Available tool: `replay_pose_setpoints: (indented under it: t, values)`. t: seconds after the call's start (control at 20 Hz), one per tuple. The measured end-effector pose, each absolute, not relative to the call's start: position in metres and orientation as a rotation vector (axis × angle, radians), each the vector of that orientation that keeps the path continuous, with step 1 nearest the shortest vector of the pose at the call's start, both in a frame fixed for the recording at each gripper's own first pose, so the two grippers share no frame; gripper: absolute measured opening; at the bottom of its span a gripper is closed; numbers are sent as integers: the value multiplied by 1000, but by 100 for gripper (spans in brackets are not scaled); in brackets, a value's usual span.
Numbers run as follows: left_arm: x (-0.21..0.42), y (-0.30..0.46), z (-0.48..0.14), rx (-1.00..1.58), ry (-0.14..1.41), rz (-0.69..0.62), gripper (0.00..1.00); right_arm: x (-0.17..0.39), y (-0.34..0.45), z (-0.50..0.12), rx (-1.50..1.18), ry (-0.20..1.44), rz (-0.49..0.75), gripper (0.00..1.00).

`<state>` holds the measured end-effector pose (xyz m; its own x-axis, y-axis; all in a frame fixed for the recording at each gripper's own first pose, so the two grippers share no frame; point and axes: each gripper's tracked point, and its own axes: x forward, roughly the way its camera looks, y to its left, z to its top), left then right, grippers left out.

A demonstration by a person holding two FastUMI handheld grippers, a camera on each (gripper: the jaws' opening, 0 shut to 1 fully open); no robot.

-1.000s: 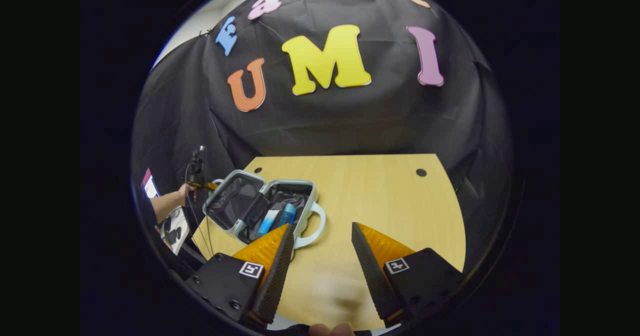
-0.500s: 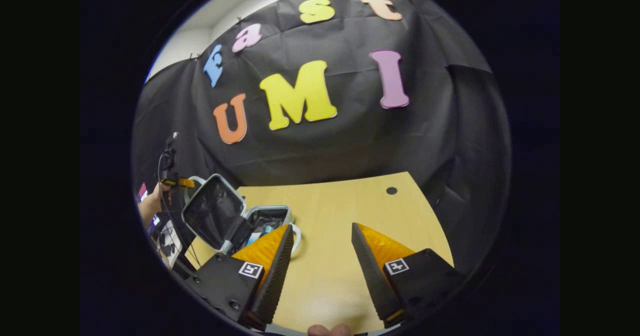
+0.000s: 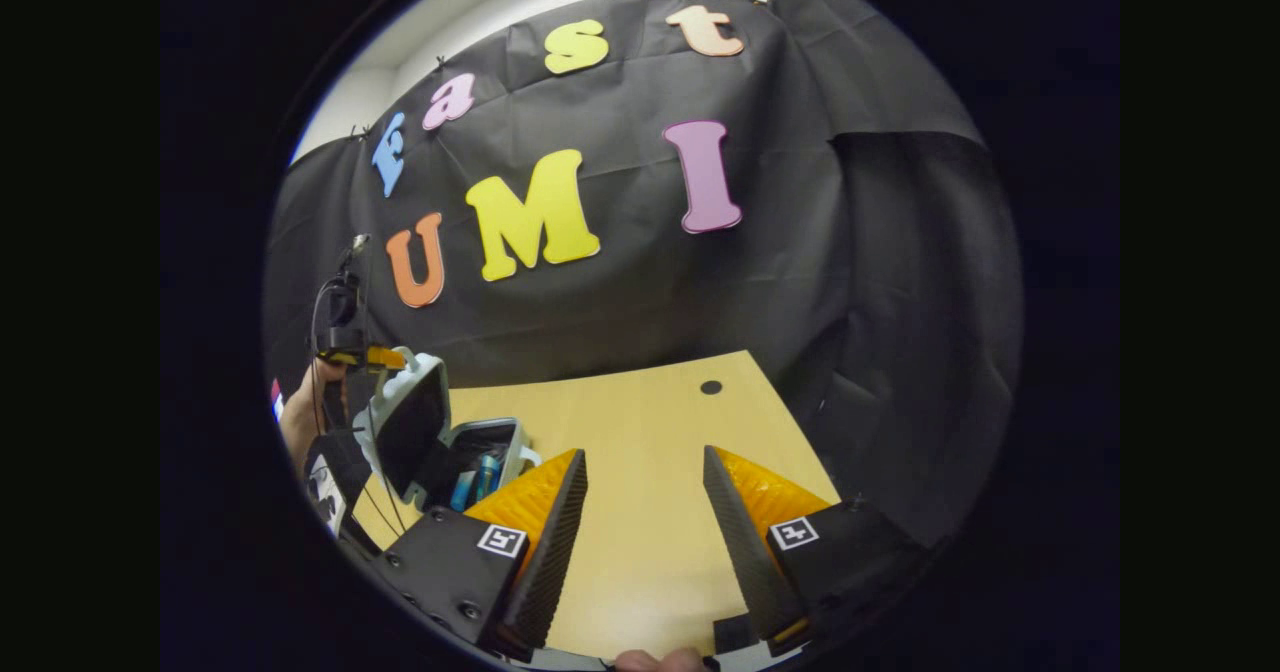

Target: First open the suitcase, pack the skin care products into it, and then close the suitcase.

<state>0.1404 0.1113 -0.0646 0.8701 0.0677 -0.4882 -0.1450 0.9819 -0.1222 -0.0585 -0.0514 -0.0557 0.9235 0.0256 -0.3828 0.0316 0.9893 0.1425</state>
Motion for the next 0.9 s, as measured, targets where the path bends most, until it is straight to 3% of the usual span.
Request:
replay_pose_setpoints:
  t: [0.35,0.75,0.9]
  values:
    - [167,-2,-175,-106,586,42,7,-87,-93,-63,34,424,-98,70]
    - [170,-20,-229,-26,621,26,7,-87,-97,-72,25,459,-112,70]
    - [170,-30,-250,-42,626,-10,13,-83,-90,-72,19,456,-99,70]
